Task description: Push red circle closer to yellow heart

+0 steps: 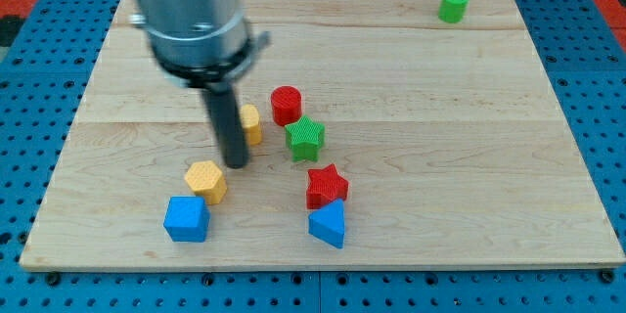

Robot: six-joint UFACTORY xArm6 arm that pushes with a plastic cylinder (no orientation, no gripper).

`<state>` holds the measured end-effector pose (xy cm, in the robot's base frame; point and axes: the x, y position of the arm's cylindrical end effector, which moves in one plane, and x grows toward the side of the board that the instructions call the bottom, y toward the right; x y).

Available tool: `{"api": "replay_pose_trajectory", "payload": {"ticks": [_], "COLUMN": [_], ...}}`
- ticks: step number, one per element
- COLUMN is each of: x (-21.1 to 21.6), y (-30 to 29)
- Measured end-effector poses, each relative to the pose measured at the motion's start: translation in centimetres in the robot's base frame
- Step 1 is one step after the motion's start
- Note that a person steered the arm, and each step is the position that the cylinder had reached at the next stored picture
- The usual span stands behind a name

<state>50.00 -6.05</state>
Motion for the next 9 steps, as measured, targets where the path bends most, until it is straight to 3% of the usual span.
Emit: {"api": "replay_pose_trajectory", "payload": {"ticks": [1,3,4,6,9], "x": [-0.1,-0.4,-3.6,-9.8,-10.8], "y": [0.8,-5.3,-8.7,0.1,9.9]}}
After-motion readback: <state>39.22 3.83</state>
